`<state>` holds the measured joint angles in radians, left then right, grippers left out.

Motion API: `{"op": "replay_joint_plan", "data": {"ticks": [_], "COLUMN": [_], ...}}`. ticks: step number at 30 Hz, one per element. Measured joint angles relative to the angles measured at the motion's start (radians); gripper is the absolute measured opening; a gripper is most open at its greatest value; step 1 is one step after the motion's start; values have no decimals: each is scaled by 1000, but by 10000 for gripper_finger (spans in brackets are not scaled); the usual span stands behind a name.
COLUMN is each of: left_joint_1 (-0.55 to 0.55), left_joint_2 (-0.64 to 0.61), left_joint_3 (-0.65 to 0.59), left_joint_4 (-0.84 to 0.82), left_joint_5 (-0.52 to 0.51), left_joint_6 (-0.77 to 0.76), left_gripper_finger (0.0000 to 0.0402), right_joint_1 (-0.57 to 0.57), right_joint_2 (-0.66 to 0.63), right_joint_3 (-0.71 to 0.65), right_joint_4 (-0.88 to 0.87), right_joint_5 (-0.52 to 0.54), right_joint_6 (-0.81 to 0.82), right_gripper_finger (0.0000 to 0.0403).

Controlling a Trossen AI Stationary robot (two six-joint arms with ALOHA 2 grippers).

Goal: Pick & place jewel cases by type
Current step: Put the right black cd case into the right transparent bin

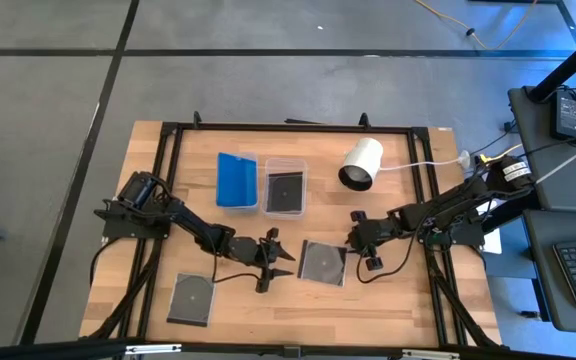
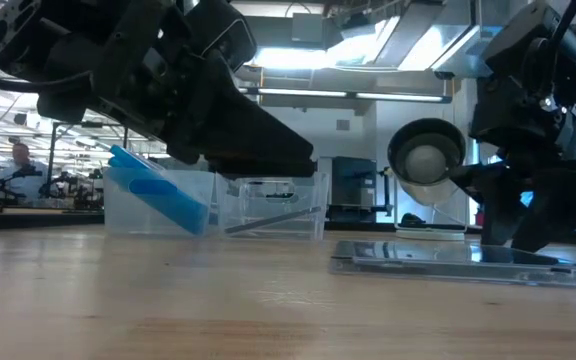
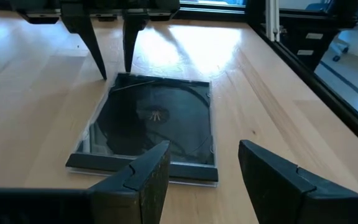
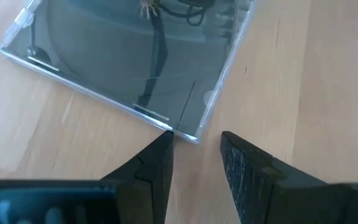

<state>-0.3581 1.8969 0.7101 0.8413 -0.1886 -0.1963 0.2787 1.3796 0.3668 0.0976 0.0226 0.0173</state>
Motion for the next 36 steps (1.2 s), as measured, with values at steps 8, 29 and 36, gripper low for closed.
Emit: {"op": "replay_joint_plan", "data": {"ticks": [8,29,36], "left_joint_1": [-3,-56,-67], "left_joint_2": [0,174,214], "left_joint_3": [0,85,181], "left_joint_4": [-8,-25,-175], "left_joint_5": [23,-28,-72], "left_joint_6": [-3,-206,-172], "left_gripper_finger": [232,334,334], "right_joint_1": [1,0,1], "right_joint_2": [3,2,1], "right_joint_3": [-1,-1,-1], "right_joint_4": [46,55,54], "right_joint_5": [-81,-80,-114], "right_joint_6": [-27,-23,-24], "right_gripper_finger": [139,139,139]}}
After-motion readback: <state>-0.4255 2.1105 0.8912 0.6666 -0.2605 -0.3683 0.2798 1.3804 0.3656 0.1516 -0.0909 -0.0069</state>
